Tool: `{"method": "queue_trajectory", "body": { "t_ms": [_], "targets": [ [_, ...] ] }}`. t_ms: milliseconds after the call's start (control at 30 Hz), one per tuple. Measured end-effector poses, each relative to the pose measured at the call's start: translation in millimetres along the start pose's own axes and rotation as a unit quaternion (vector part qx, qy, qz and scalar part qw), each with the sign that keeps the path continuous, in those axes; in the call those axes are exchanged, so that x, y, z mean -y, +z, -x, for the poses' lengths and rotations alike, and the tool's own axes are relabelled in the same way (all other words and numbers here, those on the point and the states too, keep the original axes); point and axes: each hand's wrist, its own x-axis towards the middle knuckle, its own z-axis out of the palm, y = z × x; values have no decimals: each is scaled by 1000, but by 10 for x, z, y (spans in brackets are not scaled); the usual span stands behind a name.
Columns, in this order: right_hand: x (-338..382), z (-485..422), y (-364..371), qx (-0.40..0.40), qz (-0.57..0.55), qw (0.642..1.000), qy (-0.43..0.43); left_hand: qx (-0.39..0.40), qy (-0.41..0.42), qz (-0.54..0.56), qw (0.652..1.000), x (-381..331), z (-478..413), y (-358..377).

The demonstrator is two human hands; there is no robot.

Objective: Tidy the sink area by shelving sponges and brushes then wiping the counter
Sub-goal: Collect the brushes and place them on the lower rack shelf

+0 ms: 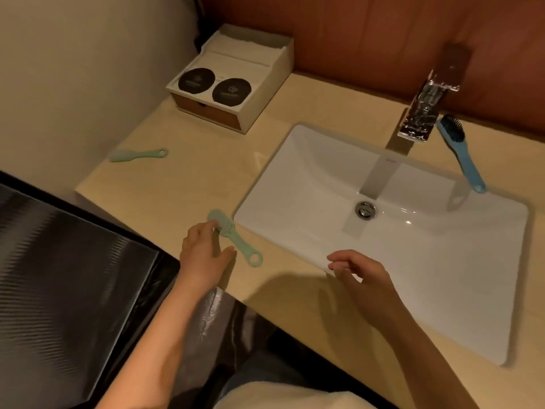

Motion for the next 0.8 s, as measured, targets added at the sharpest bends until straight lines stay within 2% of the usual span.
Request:
{"method": "queue_trajectory", "body": {
  "t_ms": [333, 500, 567, 667, 800],
  "targets": [
    [292, -309, 584, 51, 54, 996, 40, 32, 136, -162, 977, 328, -673, -202],
    [443, -468, 856, 81, 103, 991, 25, 20, 215, -118, 969, 337, -813, -163],
    [534, -562, 943, 93, 149, 984, 9, 32, 214, -98, 971, 292, -807, -153],
    [696, -750, 1040, 74, 256, 962, -63, 45, 202, -47, 977, 201, -802, -187],
    [944, -1013, 1122, 85, 253, 959, -95, 15, 225, 18, 974, 63, -816, -368]
  ]
}}
